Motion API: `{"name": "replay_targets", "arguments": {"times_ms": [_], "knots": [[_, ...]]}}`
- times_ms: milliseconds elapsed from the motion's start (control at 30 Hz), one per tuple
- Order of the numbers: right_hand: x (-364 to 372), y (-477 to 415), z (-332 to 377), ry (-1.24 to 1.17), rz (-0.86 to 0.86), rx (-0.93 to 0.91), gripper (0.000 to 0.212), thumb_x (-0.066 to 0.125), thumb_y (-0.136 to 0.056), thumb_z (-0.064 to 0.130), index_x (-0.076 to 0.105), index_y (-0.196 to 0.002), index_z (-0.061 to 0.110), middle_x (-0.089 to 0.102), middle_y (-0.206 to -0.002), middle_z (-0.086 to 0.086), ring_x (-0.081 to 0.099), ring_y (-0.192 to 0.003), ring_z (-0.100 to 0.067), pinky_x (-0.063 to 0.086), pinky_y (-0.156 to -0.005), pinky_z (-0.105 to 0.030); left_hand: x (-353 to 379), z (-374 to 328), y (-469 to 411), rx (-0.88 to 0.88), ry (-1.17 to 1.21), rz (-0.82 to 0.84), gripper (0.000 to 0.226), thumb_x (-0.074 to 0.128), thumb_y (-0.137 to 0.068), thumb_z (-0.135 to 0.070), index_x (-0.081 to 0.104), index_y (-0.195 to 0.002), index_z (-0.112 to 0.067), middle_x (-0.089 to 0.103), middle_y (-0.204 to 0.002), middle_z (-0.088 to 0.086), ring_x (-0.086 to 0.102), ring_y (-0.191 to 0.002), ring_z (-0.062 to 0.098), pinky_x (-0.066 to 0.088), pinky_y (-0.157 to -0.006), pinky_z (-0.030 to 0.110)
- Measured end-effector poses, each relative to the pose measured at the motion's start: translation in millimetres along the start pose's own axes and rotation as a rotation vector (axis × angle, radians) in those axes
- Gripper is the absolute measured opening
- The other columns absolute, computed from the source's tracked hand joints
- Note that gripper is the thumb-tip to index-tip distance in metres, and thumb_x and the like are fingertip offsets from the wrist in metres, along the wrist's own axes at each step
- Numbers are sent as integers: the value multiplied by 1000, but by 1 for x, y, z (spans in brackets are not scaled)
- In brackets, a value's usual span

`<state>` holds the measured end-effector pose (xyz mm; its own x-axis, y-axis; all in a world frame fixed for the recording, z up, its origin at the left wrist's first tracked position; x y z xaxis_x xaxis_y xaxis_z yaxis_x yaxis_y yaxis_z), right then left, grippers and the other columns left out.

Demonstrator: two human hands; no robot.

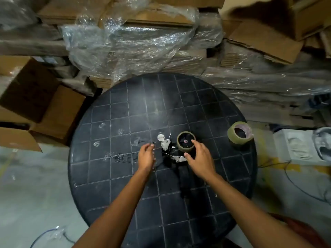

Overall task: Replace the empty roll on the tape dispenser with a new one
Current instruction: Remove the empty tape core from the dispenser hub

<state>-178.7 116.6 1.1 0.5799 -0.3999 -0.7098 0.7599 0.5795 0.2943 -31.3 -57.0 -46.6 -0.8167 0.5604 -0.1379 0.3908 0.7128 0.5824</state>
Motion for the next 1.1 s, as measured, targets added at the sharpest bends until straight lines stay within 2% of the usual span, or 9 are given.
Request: {"name": "replay_targets", "arguments": {"times_ms": [100, 200, 300, 433, 533, 700, 900, 1033, 1100], "knots": [[19, -9, -7, 64, 67, 8, 65, 64, -89, 36, 39, -147, 21, 40, -150, -5, 40, -134, -26, 42, -103, -40, 9, 23, -3, -178, 193, -21, 17, 45, -99, -21, 56, -111, -16, 59, -111, 5, 56, -101, 20, 49, -85, 38], [45, -17, -4, 176, 85, -91, 54, 67, -85, 37, 55, -134, 17, 44, -143, -5, 41, -127, -27, 46, -101, -40, 14, 33, -7, -153, 161, -37, 12, 45, -99, -16, 57, -98, -17, 56, -89, 0, 52, -76, 12, 41, -65, 27], [70, -20, 2, 256, 70, -216, 41, 74, -79, 35, 68, -114, 15, 54, -122, -6, 50, -113, -27, 50, -92, -43, 19, 45, -12, -161, 111, 11, 13, 50, -97, -14, 59, -88, -16, 60, -82, 3, 55, -68, 12, 42, -59, 26], [93, -20, 1, 253, 2, -258, 27, 76, -76, 15, 71, -102, 14, 63, -105, -7, 58, -100, -31, 47, -81, -43, 21, 58, -21, -141, 54, 138, 12, 52, -94, -5, 61, -88, -9, 58, -71, 5, 54, -55, 8, 42, -50, 17], [102, -22, 3, 281, -74, -278, 29, 75, -73, 6, 72, -100, 16, 67, -95, -4, 62, -90, -30, 47, -73, -42, 14, 57, -33, -79, -67, 175, 8, 58, -92, -1, 64, -95, 0, 62, -78, 13, 57, -65, 19, 48, -58, 25], [114, -27, 17, 361, -103, -277, 31, 75, -72, 9, 73, -98, 24, 70, -90, 4, 63, -83, -25, 44, -69, -39, -4, 50, -61, 70, -177, 172, 12, 67, -86, -9, 68, -94, 0, 67, -76, 14, 58, -61, 22, 50, -64, 34], [129, -37, 48, 459, -177, -313, 13, 77, -75, 29, 72, -84, 21, 69, -85, 4, 63, -82, -24, 43, -77, -41, -11, 23, -90, 181, -294, 251, 52, 77, -72, -48, 60, -116, -25, 71, -92, 15, 61, -62, 21, 52, -63, 35], [132, -43, 49, 376, -251, -354, 9, 77, -77, 18, 70, -78, 13, 65, -80, -3, 61, -78, -28, 47, -69, -40, 1, 10, -102, 181, -429, 454, 41, 77, -80, -29, 66, -116, -12, 72, -89, 16, 57, -54, 7, 44, -49, 17], [132, -42, 46, 342, -287, -413, 8, 71, -82, 19, 68, -79, 13, 64, -80, -3, 58, -77, -28, 45, -69, -40, 3, 6, -103, 171, -410, 491, 37, 77, -81, -26, 67, -113, -10, 70, -84, 15, 56, -52, 8, 44, -46, 18]]}}
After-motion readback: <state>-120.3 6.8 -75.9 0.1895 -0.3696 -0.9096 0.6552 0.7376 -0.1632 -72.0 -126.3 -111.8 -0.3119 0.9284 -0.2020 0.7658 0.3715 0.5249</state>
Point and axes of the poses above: each hand's wrist, its own y-axis away from the middle knuckle, its own x-axis out of the palm, z = x × y, the point moved 8 cm from there along -y, towards the middle knuckle
